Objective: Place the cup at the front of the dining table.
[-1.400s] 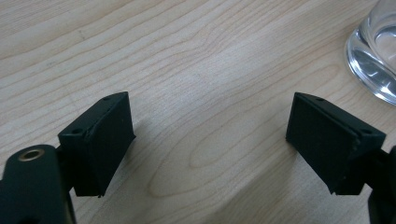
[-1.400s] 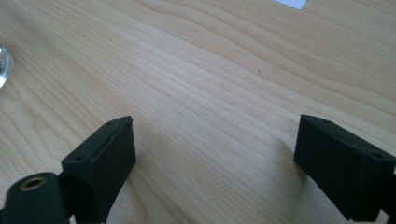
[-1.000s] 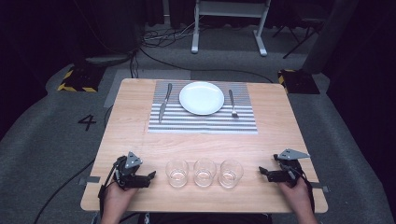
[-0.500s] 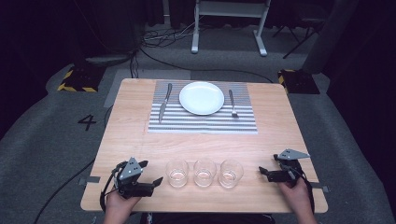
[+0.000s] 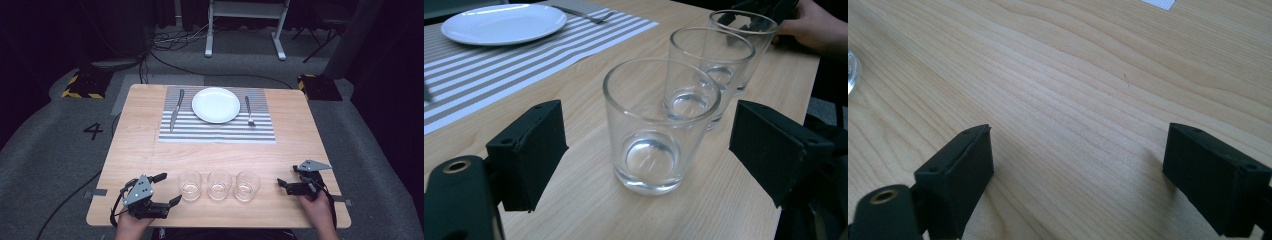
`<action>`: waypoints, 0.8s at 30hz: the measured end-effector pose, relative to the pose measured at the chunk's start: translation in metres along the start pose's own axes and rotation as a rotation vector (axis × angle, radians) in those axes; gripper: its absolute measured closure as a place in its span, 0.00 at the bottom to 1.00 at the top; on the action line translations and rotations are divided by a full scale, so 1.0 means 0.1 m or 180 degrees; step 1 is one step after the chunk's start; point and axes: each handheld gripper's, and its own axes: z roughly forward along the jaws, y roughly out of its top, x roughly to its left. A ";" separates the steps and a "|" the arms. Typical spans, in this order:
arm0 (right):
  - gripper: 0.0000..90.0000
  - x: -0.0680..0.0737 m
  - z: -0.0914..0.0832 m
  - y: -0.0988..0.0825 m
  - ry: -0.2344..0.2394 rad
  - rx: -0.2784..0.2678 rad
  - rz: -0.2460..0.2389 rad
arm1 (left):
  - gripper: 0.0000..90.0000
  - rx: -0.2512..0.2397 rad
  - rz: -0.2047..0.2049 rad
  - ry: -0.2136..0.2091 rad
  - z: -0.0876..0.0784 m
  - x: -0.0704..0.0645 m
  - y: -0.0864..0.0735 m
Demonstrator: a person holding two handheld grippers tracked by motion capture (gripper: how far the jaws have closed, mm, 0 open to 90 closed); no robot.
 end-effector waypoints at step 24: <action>0.15 0.01 0.00 0.00 -0.0029 0.0008 0.0026 | 0.08 0.0095 -0.0030 -0.0173 0.56 0.01 0.04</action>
